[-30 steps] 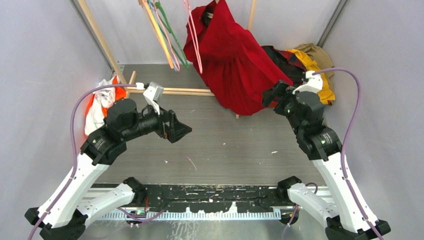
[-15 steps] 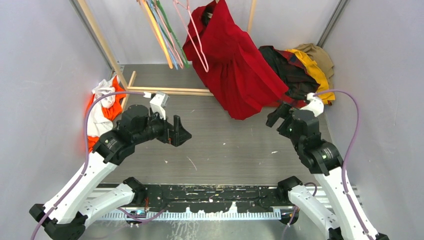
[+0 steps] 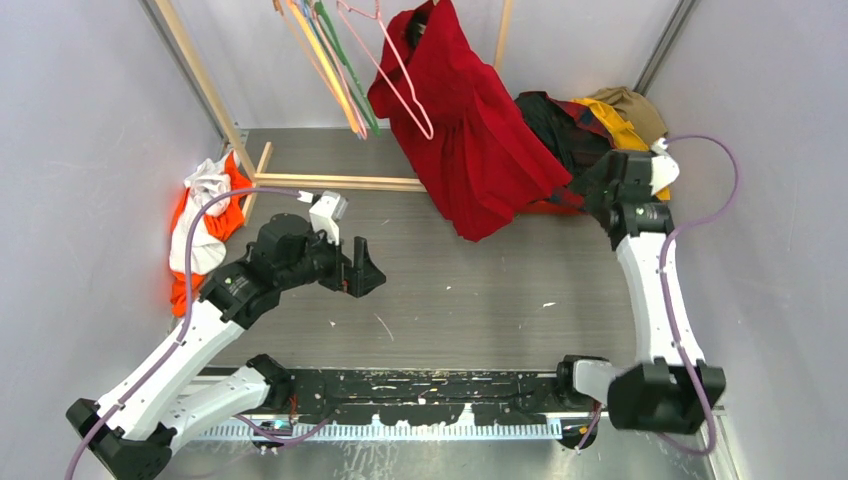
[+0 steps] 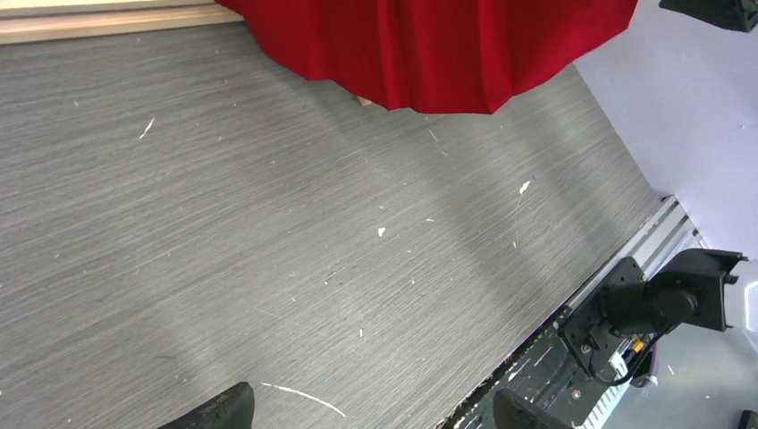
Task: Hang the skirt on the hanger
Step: Pick up the skirt from the bin.
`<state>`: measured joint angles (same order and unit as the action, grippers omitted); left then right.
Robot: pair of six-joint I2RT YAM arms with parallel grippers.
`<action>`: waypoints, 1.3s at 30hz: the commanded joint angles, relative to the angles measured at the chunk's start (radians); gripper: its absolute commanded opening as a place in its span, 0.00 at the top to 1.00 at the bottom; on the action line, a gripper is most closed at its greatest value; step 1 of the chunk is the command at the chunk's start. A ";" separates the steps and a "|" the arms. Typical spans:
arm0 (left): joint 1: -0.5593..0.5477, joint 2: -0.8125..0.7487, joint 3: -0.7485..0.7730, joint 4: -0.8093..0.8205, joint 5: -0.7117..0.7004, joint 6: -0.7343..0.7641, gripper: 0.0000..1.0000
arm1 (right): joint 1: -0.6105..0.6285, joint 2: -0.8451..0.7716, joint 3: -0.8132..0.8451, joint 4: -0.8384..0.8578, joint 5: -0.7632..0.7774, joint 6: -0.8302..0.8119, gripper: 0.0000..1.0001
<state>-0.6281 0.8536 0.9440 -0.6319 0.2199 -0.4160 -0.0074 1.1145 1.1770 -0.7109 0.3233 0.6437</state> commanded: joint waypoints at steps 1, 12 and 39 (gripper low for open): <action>0.004 -0.030 -0.021 0.078 0.002 -0.007 0.01 | -0.191 0.084 0.091 0.132 -0.226 0.107 0.08; 0.004 0.013 -0.058 0.172 0.030 -0.067 0.01 | -0.290 0.526 0.492 0.129 -0.416 0.017 0.28; 0.005 0.091 -0.049 0.183 0.045 -0.093 0.01 | -0.097 0.912 0.616 -0.021 -0.465 -0.138 0.21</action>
<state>-0.6277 0.9581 0.8776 -0.4747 0.2546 -0.4988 -0.1097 2.0163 1.7893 -0.7242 -0.1879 0.5385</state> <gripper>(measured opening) 0.994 0.788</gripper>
